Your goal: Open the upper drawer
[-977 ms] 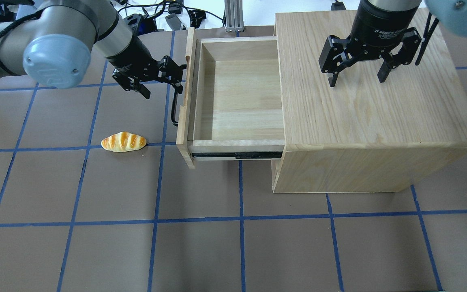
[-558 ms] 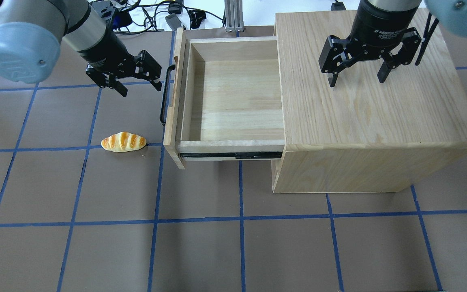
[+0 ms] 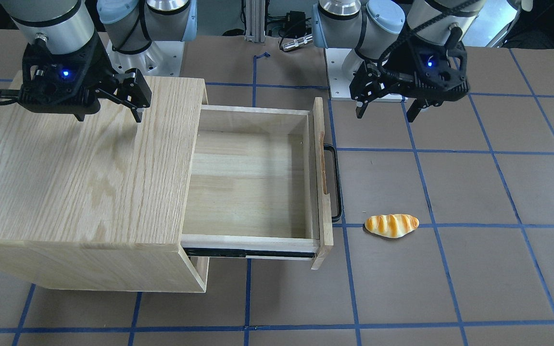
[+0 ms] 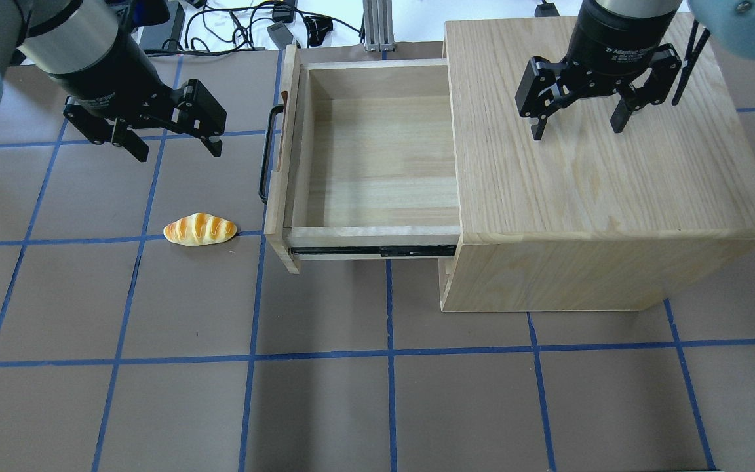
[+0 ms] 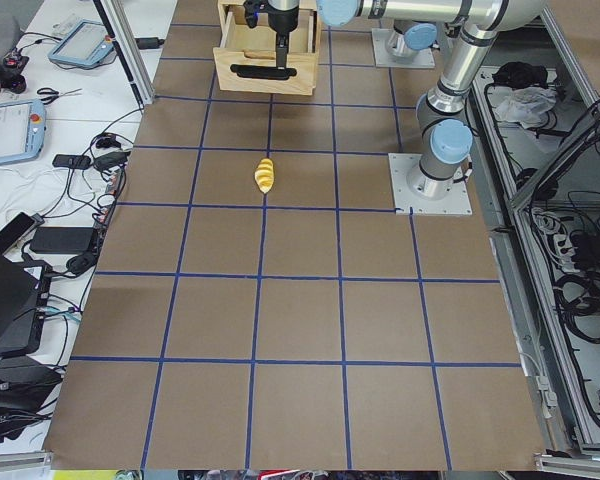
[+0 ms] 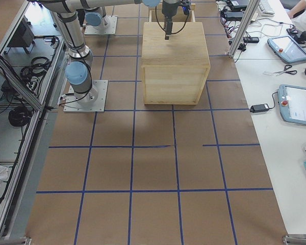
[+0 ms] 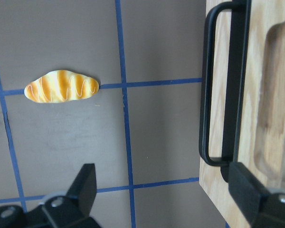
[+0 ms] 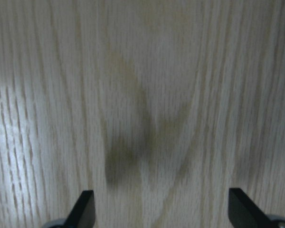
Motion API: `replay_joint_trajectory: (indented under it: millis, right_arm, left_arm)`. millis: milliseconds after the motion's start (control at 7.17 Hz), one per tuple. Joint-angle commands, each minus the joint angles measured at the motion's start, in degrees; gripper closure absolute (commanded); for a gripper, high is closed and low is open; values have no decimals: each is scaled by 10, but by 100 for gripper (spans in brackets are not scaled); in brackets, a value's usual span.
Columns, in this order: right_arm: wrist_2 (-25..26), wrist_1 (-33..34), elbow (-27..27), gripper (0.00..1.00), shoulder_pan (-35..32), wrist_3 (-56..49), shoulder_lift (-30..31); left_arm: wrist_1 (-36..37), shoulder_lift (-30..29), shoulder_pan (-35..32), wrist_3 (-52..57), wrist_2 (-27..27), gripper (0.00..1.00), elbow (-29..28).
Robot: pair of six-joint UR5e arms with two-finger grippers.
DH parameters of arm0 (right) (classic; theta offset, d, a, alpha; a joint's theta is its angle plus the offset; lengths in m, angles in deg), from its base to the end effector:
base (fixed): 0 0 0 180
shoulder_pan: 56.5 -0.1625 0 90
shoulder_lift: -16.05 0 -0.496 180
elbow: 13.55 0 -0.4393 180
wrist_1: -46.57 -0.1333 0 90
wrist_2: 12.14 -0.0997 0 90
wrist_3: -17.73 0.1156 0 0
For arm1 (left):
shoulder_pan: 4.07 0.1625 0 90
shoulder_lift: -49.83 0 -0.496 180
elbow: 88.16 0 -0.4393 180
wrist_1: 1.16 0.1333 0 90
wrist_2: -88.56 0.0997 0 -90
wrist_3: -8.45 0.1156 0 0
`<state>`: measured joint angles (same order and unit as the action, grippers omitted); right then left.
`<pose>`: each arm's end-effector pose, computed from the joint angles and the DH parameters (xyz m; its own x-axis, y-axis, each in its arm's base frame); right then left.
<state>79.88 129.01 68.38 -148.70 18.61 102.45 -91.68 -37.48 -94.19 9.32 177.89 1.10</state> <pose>0.1507 -0.5571 0.5710 -0.9990 -0.0249 0.0360 -0.0230 0.9983 0.0534 -0.1357 -0.5204 0.5739 -0.9998 0.0179 0.0109 0.0173 0.9986 -0.0509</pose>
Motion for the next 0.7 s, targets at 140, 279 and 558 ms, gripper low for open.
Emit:
replay_joint_trajectory:
  millis: [140,279,558]
  right_arm:
    - [0,0,0,0,0,0,0]
    - [0,0,1,0,0,0,0]
    - [0,0,0,0,0,0,0]
  left_arm:
    - [6,0,-6,-10,40,0,-8]
    - [11,-8,0,-10,5,0,-17]
    - [6,-44,6,-5,5,0,-73]
